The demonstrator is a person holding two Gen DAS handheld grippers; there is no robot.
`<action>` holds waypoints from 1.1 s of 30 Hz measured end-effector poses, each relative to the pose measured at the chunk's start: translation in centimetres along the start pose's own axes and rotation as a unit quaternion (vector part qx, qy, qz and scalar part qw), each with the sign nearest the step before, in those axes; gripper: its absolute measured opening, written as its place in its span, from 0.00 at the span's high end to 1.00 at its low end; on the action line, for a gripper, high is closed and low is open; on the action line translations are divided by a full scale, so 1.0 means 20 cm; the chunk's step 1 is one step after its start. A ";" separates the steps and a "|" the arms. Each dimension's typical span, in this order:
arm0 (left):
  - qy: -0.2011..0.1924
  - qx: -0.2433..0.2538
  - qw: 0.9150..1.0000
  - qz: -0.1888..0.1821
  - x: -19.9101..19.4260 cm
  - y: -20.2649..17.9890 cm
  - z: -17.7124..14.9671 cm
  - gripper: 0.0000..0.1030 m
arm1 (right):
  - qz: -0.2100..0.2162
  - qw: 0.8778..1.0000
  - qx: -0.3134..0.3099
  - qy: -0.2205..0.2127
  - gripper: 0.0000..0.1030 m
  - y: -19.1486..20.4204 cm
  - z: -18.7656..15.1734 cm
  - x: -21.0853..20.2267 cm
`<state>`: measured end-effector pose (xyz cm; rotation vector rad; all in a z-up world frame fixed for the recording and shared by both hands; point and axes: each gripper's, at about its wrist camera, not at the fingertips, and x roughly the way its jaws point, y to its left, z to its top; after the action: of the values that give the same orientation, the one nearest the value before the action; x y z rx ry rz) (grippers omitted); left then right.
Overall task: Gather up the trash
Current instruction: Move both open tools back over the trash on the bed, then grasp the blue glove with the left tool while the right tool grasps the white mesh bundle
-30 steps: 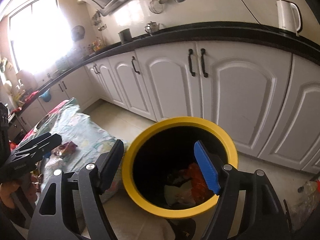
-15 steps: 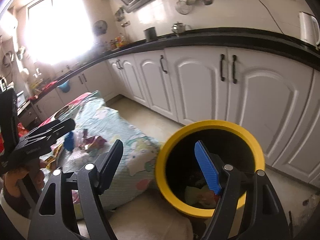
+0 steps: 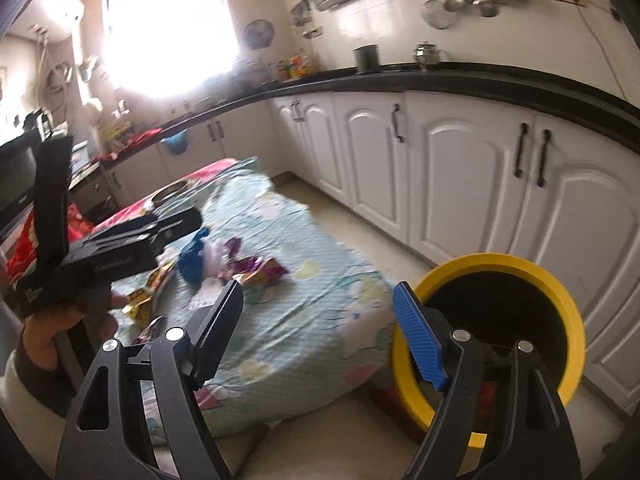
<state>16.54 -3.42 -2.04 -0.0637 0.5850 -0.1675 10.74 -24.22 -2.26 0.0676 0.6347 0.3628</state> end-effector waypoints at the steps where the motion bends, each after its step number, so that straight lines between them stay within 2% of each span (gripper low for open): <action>1: 0.001 -0.004 1.000 0.004 0.00 0.03 0.00 0.11 | 0.006 1.000 -0.007 0.003 0.27 0.03 0.00 0.02; 8: 0.015 -0.031 0.999 0.017 0.00 0.21 0.00 0.11 | 0.043 0.996 -0.063 0.042 0.27 0.25 -0.02 0.20; 12: 0.026 -0.045 0.998 0.020 0.01 0.30 0.00 0.16 | 0.062 0.992 -0.082 0.066 0.27 0.35 -0.05 0.31; 19: 0.074 -0.086 0.994 -0.007 0.12 0.43 -0.02 0.27 | 0.073 0.989 -0.096 0.086 0.27 0.43 -0.08 0.45; 26: 0.111 -0.097 0.989 -0.035 0.24 0.43 -0.05 0.34 | 0.073 0.988 -0.089 0.106 0.28 0.45 -0.09 0.58; 33: 0.127 -0.102 0.986 -0.045 0.31 0.42 -0.07 0.41 | 0.083 0.986 -0.070 0.123 0.45 0.44 -0.10 0.63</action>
<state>21.92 3.75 -7.50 -0.2713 0.8528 -0.2051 16.18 -11.65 -9.60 -0.0591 0.8487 0.5824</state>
